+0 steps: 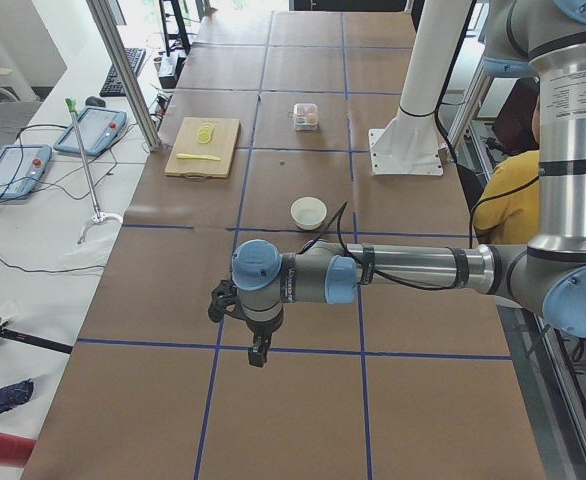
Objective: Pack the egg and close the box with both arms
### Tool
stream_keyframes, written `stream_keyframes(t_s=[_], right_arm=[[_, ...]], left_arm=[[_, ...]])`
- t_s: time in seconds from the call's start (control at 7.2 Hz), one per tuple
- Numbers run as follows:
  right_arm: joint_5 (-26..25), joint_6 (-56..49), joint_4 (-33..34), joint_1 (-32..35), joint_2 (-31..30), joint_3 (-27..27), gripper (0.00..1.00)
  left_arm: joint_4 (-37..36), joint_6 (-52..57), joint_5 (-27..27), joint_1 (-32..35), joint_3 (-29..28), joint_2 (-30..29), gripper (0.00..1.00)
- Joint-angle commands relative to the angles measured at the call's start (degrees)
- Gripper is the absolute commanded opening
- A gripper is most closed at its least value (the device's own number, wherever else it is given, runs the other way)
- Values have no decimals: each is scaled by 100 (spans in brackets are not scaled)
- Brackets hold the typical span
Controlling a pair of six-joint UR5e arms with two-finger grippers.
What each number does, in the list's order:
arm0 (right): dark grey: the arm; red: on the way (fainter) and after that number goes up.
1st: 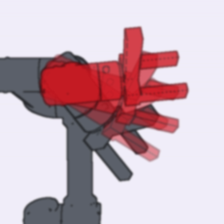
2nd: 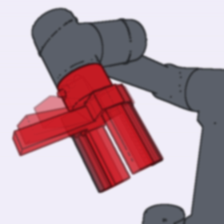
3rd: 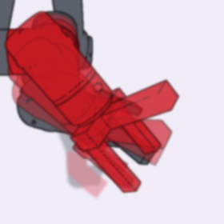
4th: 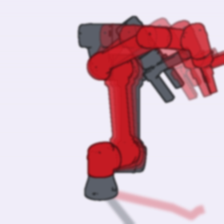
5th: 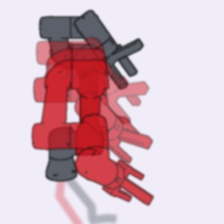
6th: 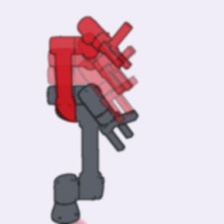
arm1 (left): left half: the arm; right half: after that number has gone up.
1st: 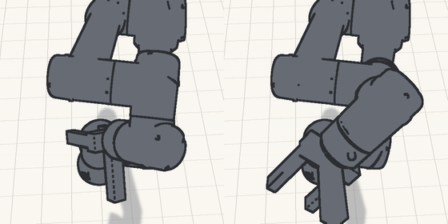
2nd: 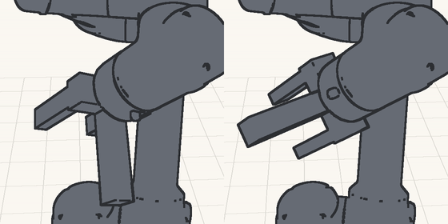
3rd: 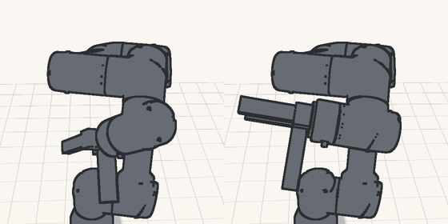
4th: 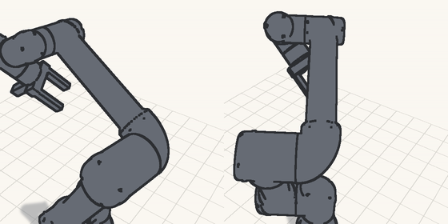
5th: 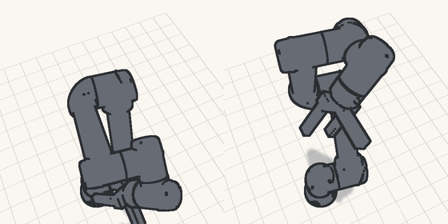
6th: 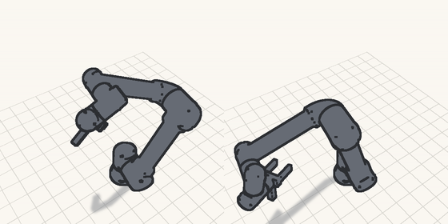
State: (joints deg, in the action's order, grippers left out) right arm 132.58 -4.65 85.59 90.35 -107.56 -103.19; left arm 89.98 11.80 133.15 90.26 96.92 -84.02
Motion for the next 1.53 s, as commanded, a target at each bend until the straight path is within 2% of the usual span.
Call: stream_keyframes(t_s=[0.0,1.11,1.39], right_arm=[[-66,-45,37,44,7,27,100],[-66,-45,37,36,112,36,100],[4,-54,2,36,112,299,100]], left_arm=[[2,7,0,0,2,-9,100],[11,7,0,0,-7,-18,100],[11,7,-9,0,-16,-9,100]])
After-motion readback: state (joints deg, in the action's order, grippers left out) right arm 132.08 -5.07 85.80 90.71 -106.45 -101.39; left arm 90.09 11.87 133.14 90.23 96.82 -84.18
